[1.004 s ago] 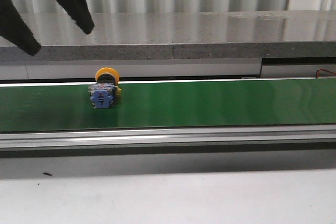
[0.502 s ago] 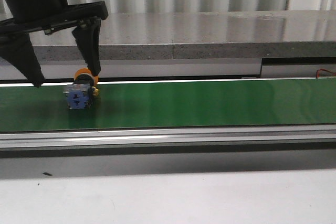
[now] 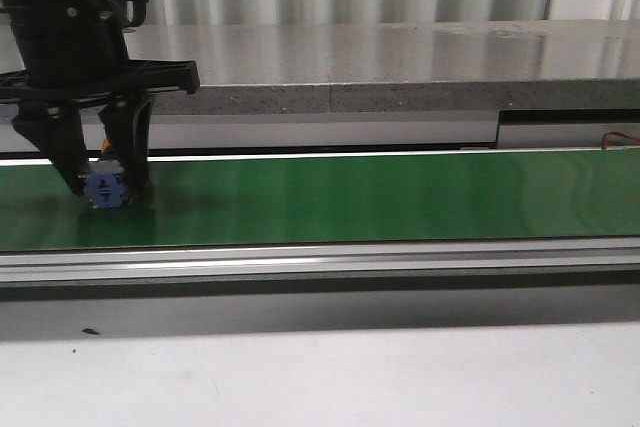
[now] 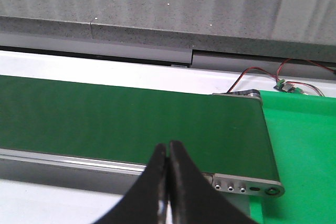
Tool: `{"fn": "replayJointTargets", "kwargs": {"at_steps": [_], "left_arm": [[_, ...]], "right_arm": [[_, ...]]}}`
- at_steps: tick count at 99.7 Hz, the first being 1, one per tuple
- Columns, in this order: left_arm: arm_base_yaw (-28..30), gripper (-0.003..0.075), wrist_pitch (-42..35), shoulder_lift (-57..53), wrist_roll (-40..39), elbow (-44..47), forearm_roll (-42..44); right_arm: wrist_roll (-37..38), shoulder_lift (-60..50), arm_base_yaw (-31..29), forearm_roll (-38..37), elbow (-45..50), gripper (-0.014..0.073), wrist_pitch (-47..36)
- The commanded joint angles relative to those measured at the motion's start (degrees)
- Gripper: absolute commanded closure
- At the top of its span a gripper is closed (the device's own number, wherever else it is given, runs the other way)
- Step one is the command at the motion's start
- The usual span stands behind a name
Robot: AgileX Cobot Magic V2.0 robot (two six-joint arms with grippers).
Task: Move button from right to left
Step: 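Lower the left gripper over the button and close on it, then lift the button off the belt and carry it to the blue tray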
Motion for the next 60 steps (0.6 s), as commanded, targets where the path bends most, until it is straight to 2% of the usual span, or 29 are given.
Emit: {"fn": "replayJointTargets", "kwargs": {"at_steps": [1, 14, 32, 60], "left_arm": [[-0.44, 0.0738, -0.9, -2.65, -0.64, -1.69, 0.21], [-0.44, 0.0741, -0.79, -4.2, -0.64, -1.95, 0.77], [1.86, 0.0741, 2.47, -6.57, 3.16, -4.3, 1.13], [12.63, 0.0741, 8.9, -7.7, 12.86, -5.05, 1.28]], "right_arm": [[-0.6, 0.32, -0.03, -0.4, -1.43, 0.0661, -4.63], [-0.6, 0.32, -0.03, -0.4, -1.43, 0.0661, -4.63], [-0.6, 0.32, -0.03, -0.4, -1.43, 0.0661, -4.63], [-0.6, 0.32, -0.03, -0.4, -1.43, 0.0661, -4.63]]}}
